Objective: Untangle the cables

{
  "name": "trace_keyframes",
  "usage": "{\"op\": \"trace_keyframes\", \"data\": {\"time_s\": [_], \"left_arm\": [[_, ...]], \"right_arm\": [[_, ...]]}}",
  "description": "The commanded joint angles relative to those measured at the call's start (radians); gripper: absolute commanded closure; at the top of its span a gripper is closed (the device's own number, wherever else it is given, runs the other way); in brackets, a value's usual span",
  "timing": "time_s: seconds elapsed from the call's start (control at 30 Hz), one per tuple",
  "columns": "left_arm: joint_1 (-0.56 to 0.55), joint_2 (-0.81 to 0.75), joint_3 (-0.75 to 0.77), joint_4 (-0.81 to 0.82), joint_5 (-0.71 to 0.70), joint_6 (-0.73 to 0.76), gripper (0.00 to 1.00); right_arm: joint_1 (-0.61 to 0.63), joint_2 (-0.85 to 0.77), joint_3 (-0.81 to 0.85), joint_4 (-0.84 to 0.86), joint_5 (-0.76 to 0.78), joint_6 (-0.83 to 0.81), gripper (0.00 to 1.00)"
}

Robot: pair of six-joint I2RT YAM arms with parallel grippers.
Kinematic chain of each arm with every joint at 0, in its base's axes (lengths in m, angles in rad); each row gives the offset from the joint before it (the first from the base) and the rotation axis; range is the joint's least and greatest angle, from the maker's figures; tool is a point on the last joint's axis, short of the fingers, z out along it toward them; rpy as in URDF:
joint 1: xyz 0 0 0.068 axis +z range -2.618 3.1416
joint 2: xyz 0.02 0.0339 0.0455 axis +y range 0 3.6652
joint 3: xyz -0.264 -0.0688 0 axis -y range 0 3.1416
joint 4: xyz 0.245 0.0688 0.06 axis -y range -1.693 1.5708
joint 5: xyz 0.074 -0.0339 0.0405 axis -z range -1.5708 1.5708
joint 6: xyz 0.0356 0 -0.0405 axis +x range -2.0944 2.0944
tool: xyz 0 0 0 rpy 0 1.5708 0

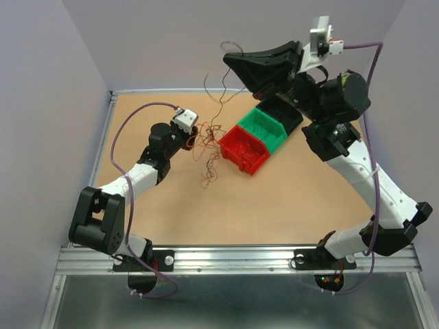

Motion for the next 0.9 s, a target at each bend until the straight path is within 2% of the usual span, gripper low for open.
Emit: {"op": "trace_keyframes", "data": {"time_s": [0.0, 0.03, 0.17, 0.23, 0.27, 0.33, 0.37, 0.47, 0.6, 0.8, 0.87], "left_arm": [[0.098, 0.005, 0.02, 0.034, -0.004, -0.042, 0.51], [0.15, 0.013, 0.031, 0.036, 0.03, -0.057, 0.52], [0.187, 0.017, 0.04, 0.037, 0.112, -0.09, 0.54], [0.198, -0.006, 0.014, 0.053, 0.173, -0.094, 0.48], [0.216, -0.039, 0.002, 0.082, 0.287, -0.097, 0.38], [0.227, -0.082, -0.045, 0.114, 0.409, -0.096, 0.29], [0.227, -0.131, -0.062, 0.14, 0.519, -0.091, 0.24], [0.227, -0.232, -0.124, 0.178, 0.667, -0.073, 0.16], [0.227, -0.349, -0.176, 0.195, 0.887, -0.047, 0.14], [0.208, -0.501, -0.228, 0.234, 0.988, -0.08, 0.11], [0.192, -0.521, -0.242, 0.235, 0.968, -0.077, 0.1]], "right_arm": [[0.007, 0.034, 0.113, 0.019, 0.025, 0.04, 0.99], [0.007, 0.039, 0.131, 0.013, 0.021, 0.048, 0.99], [0.007, 0.033, 0.116, 0.022, 0.018, 0.052, 0.99], [0.007, 0.025, 0.095, 0.027, 0.028, 0.048, 1.0], [0.007, 0.017, 0.071, 0.028, 0.044, 0.039, 0.99], [0.007, 0.008, 0.046, 0.03, 0.057, 0.029, 0.99], [0.007, -0.004, 0.012, 0.031, 0.066, 0.02, 1.0], [0.007, -0.03, -0.057, 0.06, 0.072, 0.018, 0.99], [0.008, -0.041, -0.173, 0.108, 0.069, 0.028, 0.99], [0.007, -0.017, -0.275, 0.176, 0.049, 0.051, 0.99], [0.007, 0.006, -0.286, 0.191, 0.038, 0.064, 0.99]]}}
